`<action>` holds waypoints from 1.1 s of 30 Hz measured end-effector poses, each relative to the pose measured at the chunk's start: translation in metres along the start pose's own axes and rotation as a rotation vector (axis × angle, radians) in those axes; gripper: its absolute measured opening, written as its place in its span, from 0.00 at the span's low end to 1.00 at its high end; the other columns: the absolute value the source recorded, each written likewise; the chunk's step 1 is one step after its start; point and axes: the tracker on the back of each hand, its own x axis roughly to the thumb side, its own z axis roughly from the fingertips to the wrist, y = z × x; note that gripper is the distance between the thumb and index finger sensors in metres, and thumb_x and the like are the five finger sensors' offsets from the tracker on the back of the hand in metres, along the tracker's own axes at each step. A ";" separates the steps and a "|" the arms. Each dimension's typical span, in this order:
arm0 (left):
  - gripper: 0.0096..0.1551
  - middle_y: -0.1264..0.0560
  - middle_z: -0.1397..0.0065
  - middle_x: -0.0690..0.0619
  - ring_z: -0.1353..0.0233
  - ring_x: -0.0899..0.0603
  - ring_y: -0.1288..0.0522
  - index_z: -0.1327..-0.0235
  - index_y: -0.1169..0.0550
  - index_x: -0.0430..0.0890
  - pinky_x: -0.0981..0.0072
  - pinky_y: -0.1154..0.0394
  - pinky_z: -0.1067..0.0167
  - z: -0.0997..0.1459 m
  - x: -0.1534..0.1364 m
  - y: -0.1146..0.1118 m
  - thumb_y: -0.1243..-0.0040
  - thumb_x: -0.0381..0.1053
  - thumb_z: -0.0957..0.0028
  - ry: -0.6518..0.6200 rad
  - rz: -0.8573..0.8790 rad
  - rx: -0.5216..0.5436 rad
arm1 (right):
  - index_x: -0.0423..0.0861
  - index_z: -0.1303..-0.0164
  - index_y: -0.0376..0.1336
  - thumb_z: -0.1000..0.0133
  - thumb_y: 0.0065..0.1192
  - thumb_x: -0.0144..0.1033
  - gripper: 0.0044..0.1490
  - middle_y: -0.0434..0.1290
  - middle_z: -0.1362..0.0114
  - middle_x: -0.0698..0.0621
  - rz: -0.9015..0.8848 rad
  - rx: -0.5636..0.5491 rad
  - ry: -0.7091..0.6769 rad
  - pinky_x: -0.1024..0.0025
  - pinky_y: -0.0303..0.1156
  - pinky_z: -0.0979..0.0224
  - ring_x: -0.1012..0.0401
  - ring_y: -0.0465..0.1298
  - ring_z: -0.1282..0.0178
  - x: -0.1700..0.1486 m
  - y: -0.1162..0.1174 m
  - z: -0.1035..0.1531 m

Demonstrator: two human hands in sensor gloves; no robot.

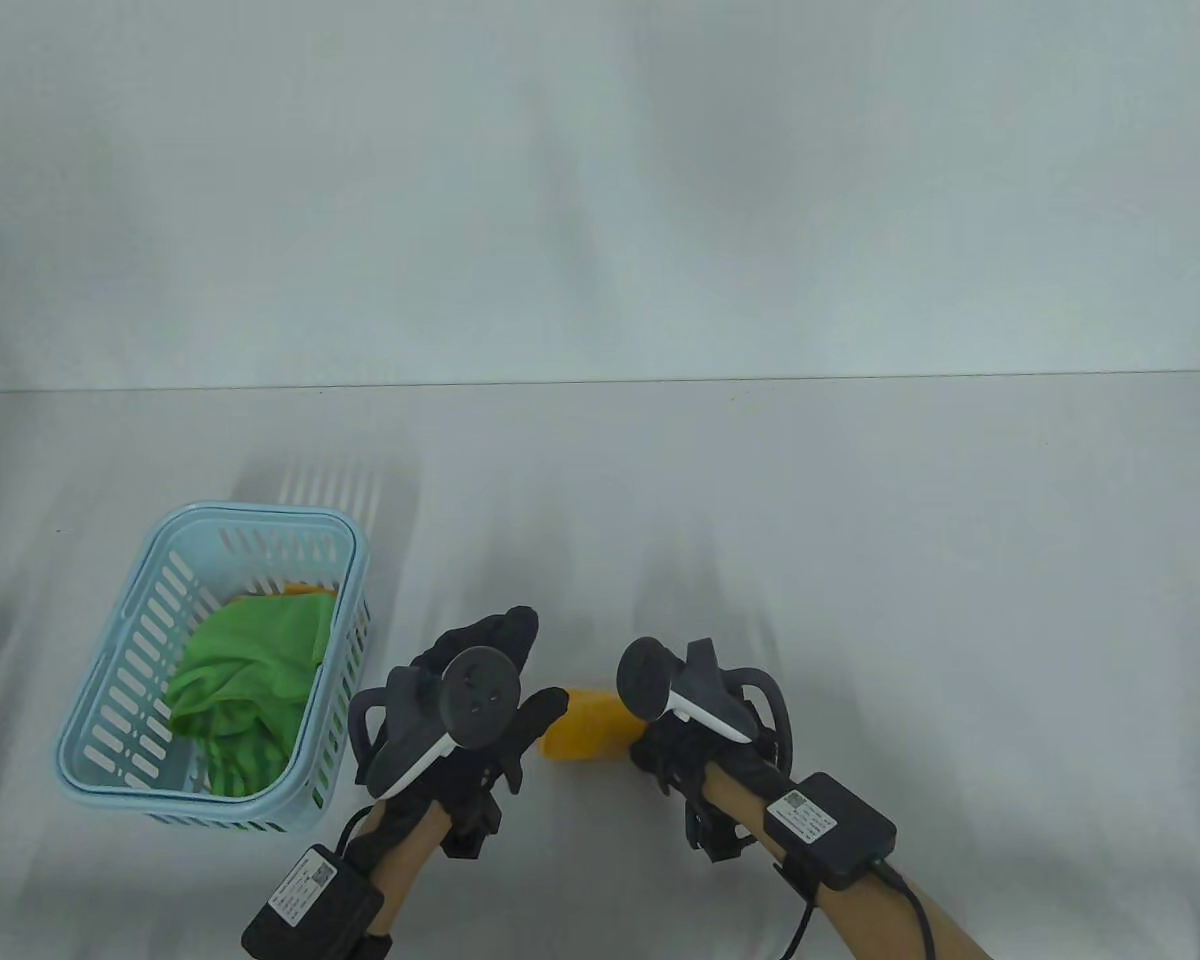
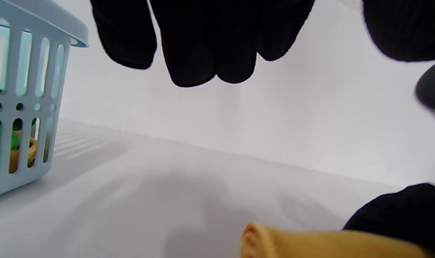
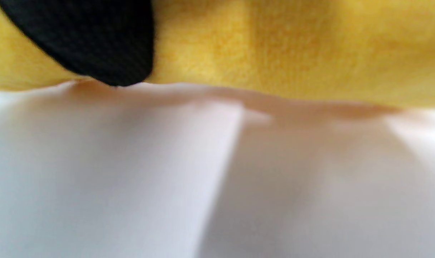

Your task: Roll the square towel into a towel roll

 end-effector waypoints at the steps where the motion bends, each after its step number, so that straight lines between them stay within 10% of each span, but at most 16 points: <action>1: 0.51 0.31 0.22 0.54 0.24 0.40 0.28 0.25 0.36 0.56 0.41 0.32 0.29 0.000 0.000 0.000 0.41 0.71 0.65 0.001 -0.001 0.005 | 0.55 0.41 0.61 0.65 0.74 0.51 0.42 0.67 0.35 0.55 -0.018 -0.017 0.008 0.46 0.62 0.25 0.52 0.68 0.33 -0.003 -0.008 0.002; 15: 0.52 0.33 0.21 0.54 0.23 0.39 0.29 0.24 0.36 0.56 0.40 0.32 0.28 0.002 0.001 0.001 0.41 0.72 0.65 -0.016 -0.018 0.021 | 0.58 0.39 0.60 0.65 0.75 0.50 0.42 0.65 0.33 0.56 0.047 -0.339 0.355 0.45 0.59 0.23 0.53 0.66 0.30 -0.134 -0.106 0.004; 33: 0.52 0.32 0.21 0.54 0.23 0.39 0.29 0.24 0.36 0.56 0.40 0.32 0.28 0.000 0.013 -0.004 0.41 0.72 0.65 -0.024 -0.021 0.002 | 0.63 0.38 0.56 0.62 0.73 0.49 0.42 0.62 0.29 0.61 0.056 -0.315 0.808 0.44 0.55 0.20 0.55 0.62 0.24 -0.282 -0.070 -0.059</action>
